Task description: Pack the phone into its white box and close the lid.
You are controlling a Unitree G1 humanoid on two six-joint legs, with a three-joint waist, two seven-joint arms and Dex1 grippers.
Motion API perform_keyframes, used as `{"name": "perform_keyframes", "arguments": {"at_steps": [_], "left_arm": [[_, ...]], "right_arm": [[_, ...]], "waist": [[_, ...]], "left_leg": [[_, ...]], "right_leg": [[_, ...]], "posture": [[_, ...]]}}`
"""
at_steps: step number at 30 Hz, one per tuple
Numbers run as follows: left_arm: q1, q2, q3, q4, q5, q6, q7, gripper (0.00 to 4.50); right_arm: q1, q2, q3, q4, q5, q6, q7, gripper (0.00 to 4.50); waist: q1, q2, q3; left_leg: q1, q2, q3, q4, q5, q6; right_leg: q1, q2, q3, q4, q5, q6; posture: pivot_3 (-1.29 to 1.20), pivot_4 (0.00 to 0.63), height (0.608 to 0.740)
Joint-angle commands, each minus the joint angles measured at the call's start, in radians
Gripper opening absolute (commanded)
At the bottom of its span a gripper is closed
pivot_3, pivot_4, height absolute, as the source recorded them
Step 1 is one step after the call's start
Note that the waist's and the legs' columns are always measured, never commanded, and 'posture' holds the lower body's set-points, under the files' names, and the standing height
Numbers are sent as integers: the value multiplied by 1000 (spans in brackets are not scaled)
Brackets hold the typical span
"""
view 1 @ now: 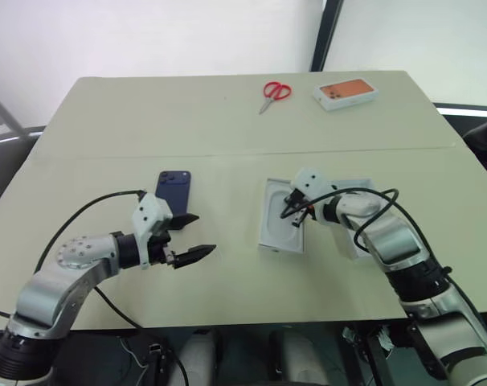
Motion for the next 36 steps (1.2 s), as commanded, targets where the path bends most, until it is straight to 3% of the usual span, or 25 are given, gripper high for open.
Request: {"name": "perform_keyframes", "arguments": {"at_steps": [1, 6, 12, 19, 27, 36], "left_arm": [[-3, -2, 12, -15, 16, -23, -1, 4324], [-2, -17, 7, -27, 22, -19, 10, 4324], [1, -28, 5, -33, 30, -14, 17, 4324], [-2, -28, 21, -12, 31, -12, 23, 4324], [-17, -32, 17, 6, 37, -13, 33, 4324], [4, -26, 47, 6, 40, -8, 48, 4324]], "right_arm": [[-57, 29, 11, 64, -69, -71, -54, 32], [-56, 26, 29, 87, -135, -184, -66, 32], [14, -15, 22, -43, -118, -273, 40, 32], [122, -104, 23, -238, -45, -237, 203, 32], [169, -133, 78, -253, -97, -218, 244, 32], [207, -251, 48, -312, -74, -257, 356, 32]], "waist": [[-2, 0, 0], [0, 0, 0], [1, 0, 0], [0, 0, 0], [0, 0, 0], [3, 0, 0]], "left_leg": [[0, 0, 0, 0, 0, 0], [0, 0, 0, -1, 0, 0], [0, 0, 0, -1, 0, 0], [0, 1, 0, -1, 0, 0], [1, 1, 0, -1, 0, 0], [1, 0, -1, -1, 0, 0]], "right_leg": [[0, 0, 0, 0, 0, 0], [-1, 1, 0, 1, 0, 0], [-1, 1, 0, 1, 0, 0], [0, 1, 0, 1, 0, 0], [0, 1, 0, 1, 0, 0], [2, 0, -1, 0, 0, 0]], "posture": [[0, 150, 740], [0, 150, 740], [0, 150, 740], [0, 150, 740], [0, 150, 740], [0, 150, 740]]}}
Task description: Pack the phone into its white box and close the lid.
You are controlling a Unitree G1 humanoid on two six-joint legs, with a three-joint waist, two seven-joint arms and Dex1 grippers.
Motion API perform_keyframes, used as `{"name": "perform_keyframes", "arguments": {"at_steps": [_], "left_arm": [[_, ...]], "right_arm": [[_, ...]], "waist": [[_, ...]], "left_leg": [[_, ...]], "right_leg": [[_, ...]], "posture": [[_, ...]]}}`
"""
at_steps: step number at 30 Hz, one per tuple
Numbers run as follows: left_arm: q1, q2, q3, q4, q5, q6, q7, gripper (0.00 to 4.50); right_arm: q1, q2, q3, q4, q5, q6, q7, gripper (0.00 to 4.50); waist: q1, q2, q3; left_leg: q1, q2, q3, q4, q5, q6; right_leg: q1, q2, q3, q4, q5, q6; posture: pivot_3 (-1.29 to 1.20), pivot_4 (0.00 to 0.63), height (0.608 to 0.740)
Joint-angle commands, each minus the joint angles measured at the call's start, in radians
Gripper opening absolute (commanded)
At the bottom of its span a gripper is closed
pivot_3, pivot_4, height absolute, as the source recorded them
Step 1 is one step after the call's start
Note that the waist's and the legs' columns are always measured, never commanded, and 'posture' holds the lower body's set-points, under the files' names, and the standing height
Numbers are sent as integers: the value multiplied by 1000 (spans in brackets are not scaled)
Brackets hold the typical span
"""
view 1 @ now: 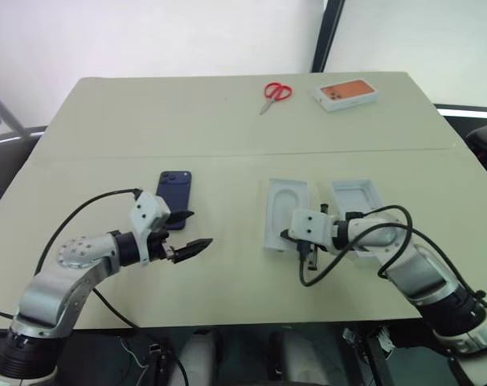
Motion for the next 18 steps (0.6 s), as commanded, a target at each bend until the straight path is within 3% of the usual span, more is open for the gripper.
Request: {"name": "perform_keyframes", "arguments": {"at_steps": [1, 5, 10, 15, 18], "left_arm": [[8, 6, 40, -15, -1, -5, 7, 4324], [9, 7, 73, -5, -7, 12, 29, 4324], [-53, -51, 224, 54, -108, 147, 180, 4324], [-140, -113, 377, 116, -198, 310, 388, 4412], [-200, -118, 402, 165, -200, 430, 500, 4412]], "right_arm": [[13, -36, -24, -31, 14, -17, 41, 32], [-46, 11, -67, -11, 36, -40, 11, 32], [-156, 120, -91, -6, 81, 18, -25, 32], [-229, 246, -24, 31, 52, 41, -87, 6], [-270, 344, 41, 102, -4, 53, -154, 6]], "waist": [[0, 0, 0], [-2, 0, 0], [-6, 1, 1], [-2, 0, 0], [-5, 0, 0]], "left_leg": [[0, 0, 0, 0, 0, 0], [0, 0, 0, 0, 0, 0], [1, 1, 0, 0, 0, 0], [0, 0, -1, 1, 0, 0], [0, 0, -1, 2, 0, 0]], "right_leg": [[0, 0, 0, 0, 0, 0], [0, 0, 0, 0, 0, 0], [-1, 2, 0, 2, 0, 0], [-1, 0, 0, 1, 0, 0], [-1, 1, 0, 3, 0, 0]], "posture": [[0, 150, 740], [0, 150, 740], [0, 150, 740], [0, 150, 740], [0, 150, 740]]}}
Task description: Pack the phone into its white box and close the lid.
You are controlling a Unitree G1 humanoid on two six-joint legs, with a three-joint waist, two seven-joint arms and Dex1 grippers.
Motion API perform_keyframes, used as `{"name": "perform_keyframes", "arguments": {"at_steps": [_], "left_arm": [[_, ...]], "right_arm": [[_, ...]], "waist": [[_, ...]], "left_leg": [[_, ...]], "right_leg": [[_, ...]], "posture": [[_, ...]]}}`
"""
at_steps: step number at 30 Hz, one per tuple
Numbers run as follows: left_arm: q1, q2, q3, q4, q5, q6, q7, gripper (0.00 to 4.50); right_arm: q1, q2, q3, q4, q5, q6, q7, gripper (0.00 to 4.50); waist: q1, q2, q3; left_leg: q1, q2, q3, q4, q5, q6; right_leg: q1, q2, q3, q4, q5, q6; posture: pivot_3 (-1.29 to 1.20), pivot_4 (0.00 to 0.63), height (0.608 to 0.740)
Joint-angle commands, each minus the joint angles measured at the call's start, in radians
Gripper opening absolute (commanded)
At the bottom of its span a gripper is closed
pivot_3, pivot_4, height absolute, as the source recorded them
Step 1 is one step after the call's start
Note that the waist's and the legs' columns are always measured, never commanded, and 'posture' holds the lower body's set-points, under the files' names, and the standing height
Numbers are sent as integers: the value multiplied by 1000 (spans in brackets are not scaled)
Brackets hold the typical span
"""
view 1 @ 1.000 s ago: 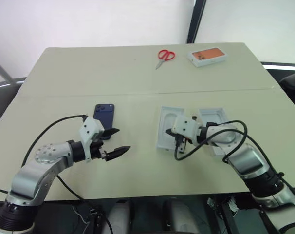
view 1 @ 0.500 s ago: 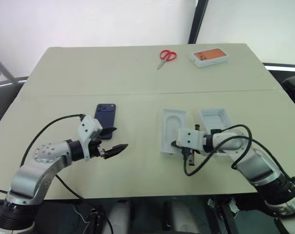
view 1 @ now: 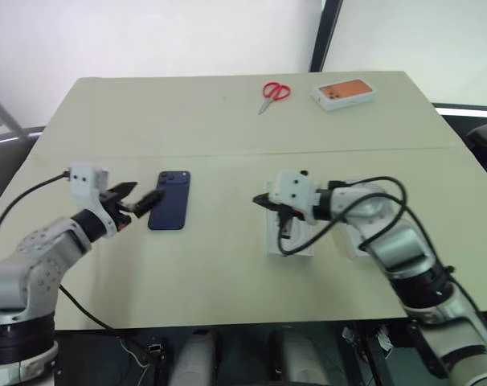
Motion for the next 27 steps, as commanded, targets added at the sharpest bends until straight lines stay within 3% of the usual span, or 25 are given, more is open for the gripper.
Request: {"name": "perform_keyframes", "arguments": {"at_steps": [1, 6, 11, 19, 27], "left_arm": [[-65, 9, 39, 40, -16, 137, 121, 4412], [-246, 30, 38, 283, -19, 427, 203, 4412], [-324, 27, 6, 398, 3, 523, 177, 4412], [-368, -14, -41, 455, 11, 589, 113, 4412], [-380, -89, -10, 437, 9, 684, 98, 4412]], "right_arm": [[-57, 84, 61, 57, -59, 7, -76, 6], [-150, 289, 178, 319, -184, 10, -232, 6], [-193, 389, 207, 476, -223, -21, -274, 6], [-229, 476, 223, 637, -257, -127, -298, 6], [-264, 538, 211, 736, -261, -204, -296, 6]], "waist": [[-1, 0, 0], [-6, -1, -1], [-6, -1, -1], [-4, -1, -2], [-4, -1, -3]], "left_leg": [[0, 0, 0, 0, 0, 0], [0, -3, 0, 0, 2, -4], [-2, -3, 1, -1, 5, -8], [-1, -3, 1, -2, 6, -10], [-1, -2, 0, -3, 6, -10]], "right_leg": [[0, 0, 0, 0, 0, 0], [-2, 1, 0, 2, 0, 0], [-6, 0, 1, 2, 0, 0], [-6, 0, 1, 4, 0, 0], [-6, -1, 1, 4, 0, 0]], "posture": [[0, 150, 740], [0, 150, 740], [0, 150, 740], [0, 150, 740], [0, 150, 740]]}}
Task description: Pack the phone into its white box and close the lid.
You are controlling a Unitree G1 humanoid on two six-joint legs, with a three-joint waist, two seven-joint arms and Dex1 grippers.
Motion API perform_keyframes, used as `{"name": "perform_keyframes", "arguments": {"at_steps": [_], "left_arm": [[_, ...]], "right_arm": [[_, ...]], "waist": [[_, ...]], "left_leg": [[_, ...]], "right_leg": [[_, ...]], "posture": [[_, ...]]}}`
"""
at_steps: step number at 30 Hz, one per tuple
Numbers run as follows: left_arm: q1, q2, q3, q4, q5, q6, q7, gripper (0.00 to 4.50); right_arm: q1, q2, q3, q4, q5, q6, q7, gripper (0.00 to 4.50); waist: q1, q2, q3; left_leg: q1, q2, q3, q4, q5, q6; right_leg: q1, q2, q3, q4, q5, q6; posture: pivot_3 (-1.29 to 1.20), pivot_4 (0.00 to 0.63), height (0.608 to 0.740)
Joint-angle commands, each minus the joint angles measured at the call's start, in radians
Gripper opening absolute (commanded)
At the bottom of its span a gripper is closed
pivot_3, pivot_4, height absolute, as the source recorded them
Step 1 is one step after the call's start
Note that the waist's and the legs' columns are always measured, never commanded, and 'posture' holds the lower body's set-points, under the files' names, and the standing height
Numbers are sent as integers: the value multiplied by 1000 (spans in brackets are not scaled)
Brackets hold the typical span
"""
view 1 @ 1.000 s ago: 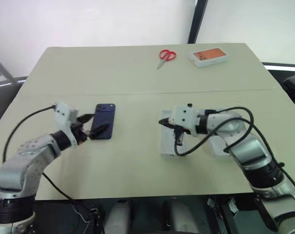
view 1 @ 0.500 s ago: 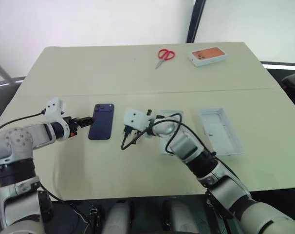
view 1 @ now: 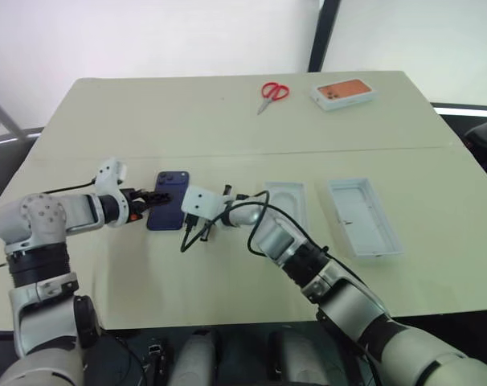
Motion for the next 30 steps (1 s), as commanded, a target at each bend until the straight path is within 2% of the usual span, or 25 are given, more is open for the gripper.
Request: {"name": "perform_keyframes", "arguments": {"at_steps": [1, 11, 19, 22, 27, 30], "left_arm": [[20, -59, -1, 11, -10, 93, -13, 4412], [13, -114, 59, -7, -59, 104, -5, 4412], [-24, -122, 137, 30, -14, 104, 41, 4412], [-32, -127, 176, 32, -6, 104, 55, 3583], [-42, -148, 223, 29, -9, 104, 72, 1102], [-41, -162, 243, 27, -15, 104, 83, 1102]], "right_arm": [[-35, 29, -9, 12, -5, -42, 2, 6], [-21, 15, -12, 10, -16, -72, 18, 6], [2, -8, -20, -25, -23, -67, 24, 6], [8, -23, -20, -49, -30, -64, 27, 0], [23, -59, -31, -117, -30, -46, 42, 0], [41, -88, -38, -178, -25, -28, 59, 0]], "waist": [[0, 0, 0], [3, 0, -1], [0, 0, -1], [-1, 0, -1], [-2, -1, 0], [-3, -1, 0]], "left_leg": [[0, 0, 0, 0, 0, 0], [0, 0, 0, 0, 0, 0], [0, 0, 0, 0, 0, 0], [0, 0, 0, 0, 0, 0], [-1, 0, 0, -1, 0, -1], [-1, 0, 0, -2, 1, -1]], "right_leg": [[0, 0, 0, 0, 0, 0], [0, -1, 0, 0, 0, 0], [0, 0, 0, 0, 0, 0], [0, 0, 0, 0, 0, 0], [-2, 0, 0, 0, 0, 0], [-2, 0, 0, 0, 0, 0]], "posture": [[0, 150, 740], [0, 150, 740], [0, 150, 740], [0, 150, 740], [0, 150, 740], [0, 150, 740]]}}
